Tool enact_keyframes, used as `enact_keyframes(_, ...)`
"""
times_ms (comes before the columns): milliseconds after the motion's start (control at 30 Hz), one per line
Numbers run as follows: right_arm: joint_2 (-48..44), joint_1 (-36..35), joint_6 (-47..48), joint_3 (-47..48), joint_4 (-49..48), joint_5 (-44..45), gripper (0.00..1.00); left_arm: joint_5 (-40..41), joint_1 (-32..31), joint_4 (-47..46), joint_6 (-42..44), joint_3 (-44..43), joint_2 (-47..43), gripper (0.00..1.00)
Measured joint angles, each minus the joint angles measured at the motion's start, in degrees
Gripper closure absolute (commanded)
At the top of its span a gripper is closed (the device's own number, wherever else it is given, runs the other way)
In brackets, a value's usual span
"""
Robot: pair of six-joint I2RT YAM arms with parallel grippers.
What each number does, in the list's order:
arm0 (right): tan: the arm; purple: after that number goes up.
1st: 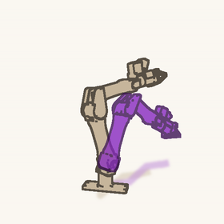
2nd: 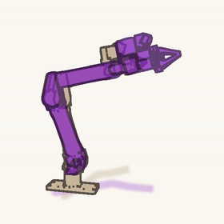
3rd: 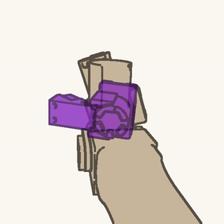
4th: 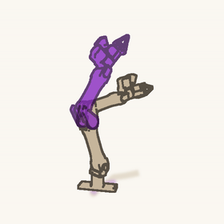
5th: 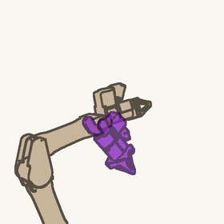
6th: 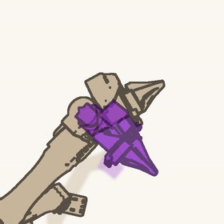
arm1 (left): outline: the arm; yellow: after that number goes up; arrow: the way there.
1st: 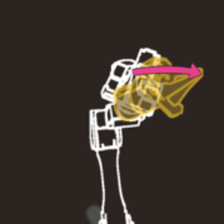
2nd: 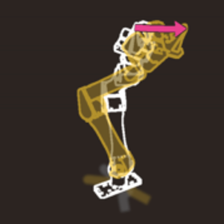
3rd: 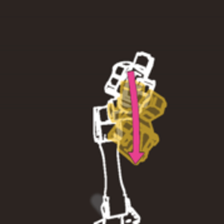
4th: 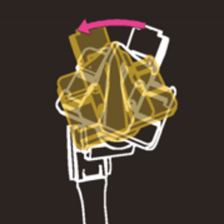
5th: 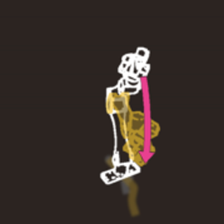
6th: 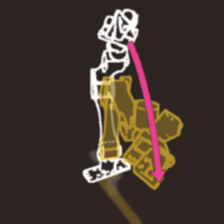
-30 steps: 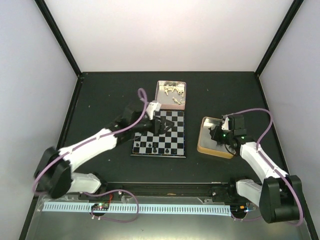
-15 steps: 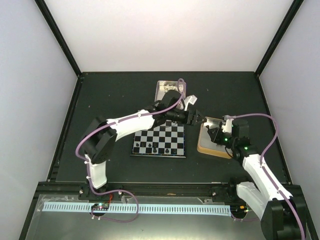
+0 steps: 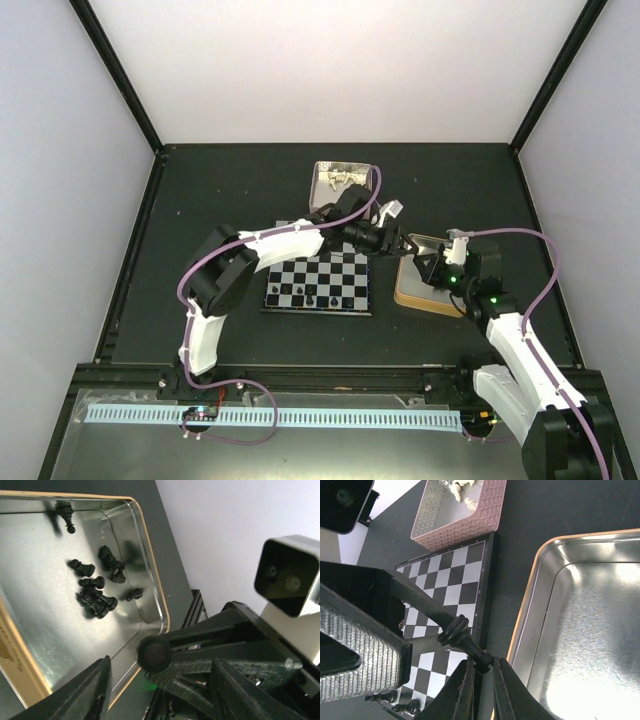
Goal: Set up the chess pieces on the board
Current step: Place the chess piece on the chessboard.
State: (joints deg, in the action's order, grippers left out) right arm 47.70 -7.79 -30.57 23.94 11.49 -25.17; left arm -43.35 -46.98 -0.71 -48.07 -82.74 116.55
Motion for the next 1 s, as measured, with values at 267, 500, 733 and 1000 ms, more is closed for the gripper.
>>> enact_keyframes(267, 0.04, 0.0, -0.44, -0.04, -1.18, -1.81, 0.88, -2.36, 0.0, -1.49, -1.64, -2.25, 1.95, 0.66)
enact_keyframes(500, 0.04, 0.0, -0.63, -0.04, -1.27, -2.36, 0.86, -2.49, 0.0, 0.26, -0.44, -3.39, 2.6, 0.87)
enact_keyframes(733, -0.81, -0.02, -2.6, -0.11, -1.07, -3.39, 0.52, -2.34, 0.09, 0.68, 0.83, -3.45, 2.45, 0.93)
enact_keyframes(1000, -9.2, -0.11, -16.31, -4.96, -11.63, -9.92, 0.36, -2.47, 2.75, -4.44, -3.02, 5.11, -8.22, 0.93)
